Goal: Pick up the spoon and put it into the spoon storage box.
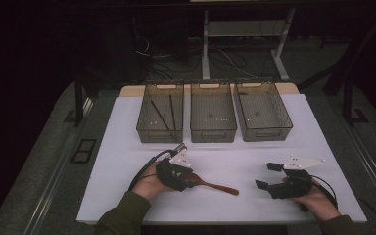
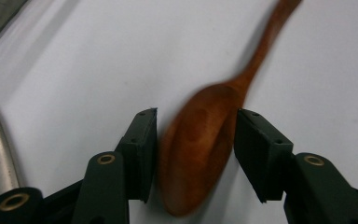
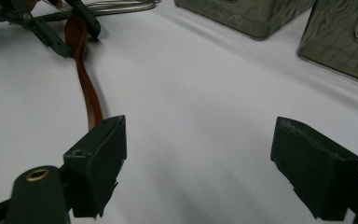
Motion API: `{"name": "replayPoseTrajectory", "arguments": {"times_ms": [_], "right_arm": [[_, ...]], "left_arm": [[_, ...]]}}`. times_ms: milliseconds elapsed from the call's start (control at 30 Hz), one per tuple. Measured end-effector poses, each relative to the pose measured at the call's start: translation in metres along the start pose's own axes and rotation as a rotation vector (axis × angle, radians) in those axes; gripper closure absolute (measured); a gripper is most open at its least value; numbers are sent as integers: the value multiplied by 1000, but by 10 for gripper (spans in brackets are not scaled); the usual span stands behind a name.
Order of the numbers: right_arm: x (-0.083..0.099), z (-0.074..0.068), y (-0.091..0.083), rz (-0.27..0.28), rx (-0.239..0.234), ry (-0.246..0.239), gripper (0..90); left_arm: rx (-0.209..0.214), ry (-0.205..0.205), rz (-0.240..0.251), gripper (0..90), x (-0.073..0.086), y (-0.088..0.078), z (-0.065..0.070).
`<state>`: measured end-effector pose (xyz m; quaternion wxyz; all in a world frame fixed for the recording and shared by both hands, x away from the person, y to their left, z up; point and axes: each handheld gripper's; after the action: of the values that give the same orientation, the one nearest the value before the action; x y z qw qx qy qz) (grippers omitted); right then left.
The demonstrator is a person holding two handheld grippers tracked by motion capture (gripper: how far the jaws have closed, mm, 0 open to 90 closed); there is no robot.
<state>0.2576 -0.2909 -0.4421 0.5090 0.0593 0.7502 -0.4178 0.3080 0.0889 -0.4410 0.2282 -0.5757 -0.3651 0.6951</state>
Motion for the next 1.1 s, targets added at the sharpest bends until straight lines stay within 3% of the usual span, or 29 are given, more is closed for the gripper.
{"name": "replayPoseTrajectory", "arguments": {"times_ms": [733, 833, 1100], "right_arm": [[0, 0, 1, -6, 1, -4, 177], [0, 0, 1, -8, 4, -4, 177], [0, 0, 1, -9, 4, -3, 177]], "left_arm": [[5, 64, -31, 597, 1, -6, 4], [5, 60, -13, 699, 1, -8, 4], [24, 81, -14, 776, 0, -10, 5]]}}
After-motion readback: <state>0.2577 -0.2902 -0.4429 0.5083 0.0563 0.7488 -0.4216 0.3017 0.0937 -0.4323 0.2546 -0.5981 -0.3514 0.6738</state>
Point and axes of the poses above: each handheld gripper's, and its own axes: y roughly forward along the jaws, x roughly out of its underside, z roughly to its right, and after that the axes turned 2 degrees about x, right-handed
